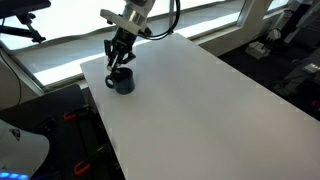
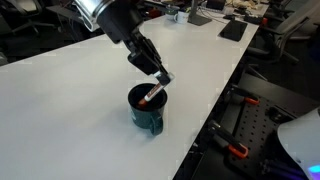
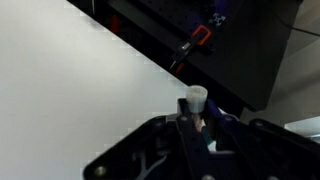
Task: Remove the marker from the mug.
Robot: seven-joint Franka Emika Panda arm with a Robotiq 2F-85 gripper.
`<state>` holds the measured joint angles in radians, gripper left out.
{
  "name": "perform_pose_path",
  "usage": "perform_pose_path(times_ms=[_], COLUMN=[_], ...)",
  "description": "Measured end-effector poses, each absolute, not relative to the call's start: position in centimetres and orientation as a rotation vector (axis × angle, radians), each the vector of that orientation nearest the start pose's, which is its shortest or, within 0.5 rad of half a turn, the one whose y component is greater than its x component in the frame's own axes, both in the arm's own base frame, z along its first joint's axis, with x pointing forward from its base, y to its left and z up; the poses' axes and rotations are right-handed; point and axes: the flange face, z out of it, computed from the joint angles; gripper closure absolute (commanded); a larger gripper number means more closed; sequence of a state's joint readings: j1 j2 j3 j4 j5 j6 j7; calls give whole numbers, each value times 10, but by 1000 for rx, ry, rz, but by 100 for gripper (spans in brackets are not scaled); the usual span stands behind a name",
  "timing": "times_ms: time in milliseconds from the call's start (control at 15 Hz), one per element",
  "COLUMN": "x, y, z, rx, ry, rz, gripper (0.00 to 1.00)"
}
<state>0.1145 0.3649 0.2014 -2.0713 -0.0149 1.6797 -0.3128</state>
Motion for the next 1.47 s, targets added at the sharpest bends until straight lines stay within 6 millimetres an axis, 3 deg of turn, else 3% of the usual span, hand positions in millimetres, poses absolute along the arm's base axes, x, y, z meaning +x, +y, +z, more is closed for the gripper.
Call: perform_pose_path(times_ms=[267,467,667,800,1067,1267,1467], x=[467,468,474,479,488,492,490], y=[153,145,120,95,39,3,-16], z=[291,337,371,384,378,354,316], rx=[-2676,-2704,-2806,-2860,-2954,-3051,-3131], ry=[-850,-783,-620,-496,-222,-32,87], rz=[1169,1107,995,913,742,629,586], gripper=[96,96,96,96,96,96,96])
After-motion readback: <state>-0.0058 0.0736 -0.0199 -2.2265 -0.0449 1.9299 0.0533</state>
